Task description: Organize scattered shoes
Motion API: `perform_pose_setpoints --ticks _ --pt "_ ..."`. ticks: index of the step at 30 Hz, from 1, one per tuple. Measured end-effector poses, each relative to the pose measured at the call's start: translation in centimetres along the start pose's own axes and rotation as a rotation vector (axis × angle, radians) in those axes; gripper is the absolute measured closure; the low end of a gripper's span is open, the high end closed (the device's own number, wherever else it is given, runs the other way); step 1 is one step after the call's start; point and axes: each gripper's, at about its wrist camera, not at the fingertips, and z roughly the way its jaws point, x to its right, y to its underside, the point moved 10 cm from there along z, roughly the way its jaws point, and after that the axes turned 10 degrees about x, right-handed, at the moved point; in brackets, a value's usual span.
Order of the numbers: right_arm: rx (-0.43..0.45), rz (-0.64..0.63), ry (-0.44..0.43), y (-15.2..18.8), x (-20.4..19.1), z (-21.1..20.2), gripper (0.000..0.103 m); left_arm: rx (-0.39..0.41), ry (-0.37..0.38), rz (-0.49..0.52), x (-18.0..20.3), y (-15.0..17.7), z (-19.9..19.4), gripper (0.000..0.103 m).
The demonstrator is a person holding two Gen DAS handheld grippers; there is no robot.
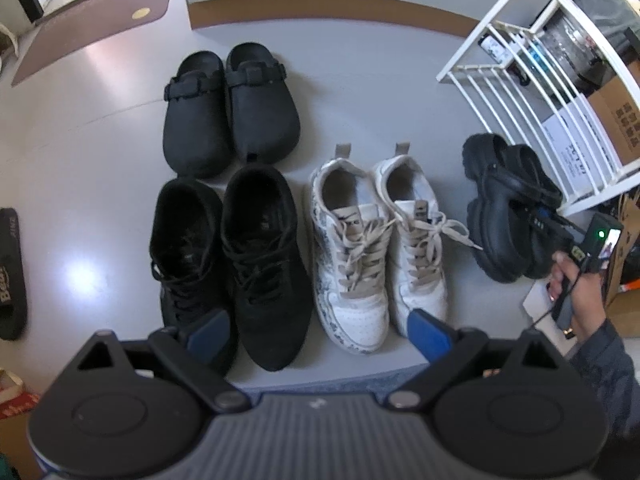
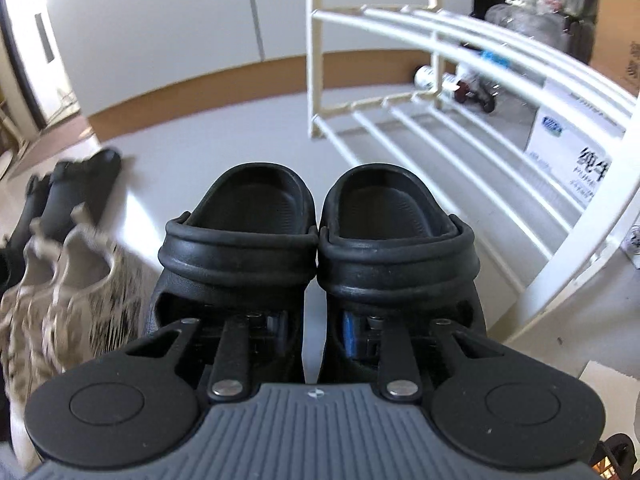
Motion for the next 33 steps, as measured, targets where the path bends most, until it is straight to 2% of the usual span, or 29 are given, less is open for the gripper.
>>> perform_pose_setpoints --ticks 6,12,22,33 --pt "0.05 0.072 0.08 -1.4 1.7 0.3 0.075 -0.007 0.01 -0.016 0.1 0.0 0.0 0.006" --pt "0.059 0.064 0.111 -1.7 1.9 0.8 0.075 -0.028 0.028 -0.034 0.1 0.5 0.2 0.006" --pt "0.075 0.137 0.249 -2.3 5.2 0.9 0.075 -0.034 0.037 -0.055 -0.5 0.5 0.1 0.006" --pt "0.115 0.218 0.368 -3.1 6.5 2.8 0.075 -0.031 0.058 -0.053 -0.6 0.5 -0.1 0.006"
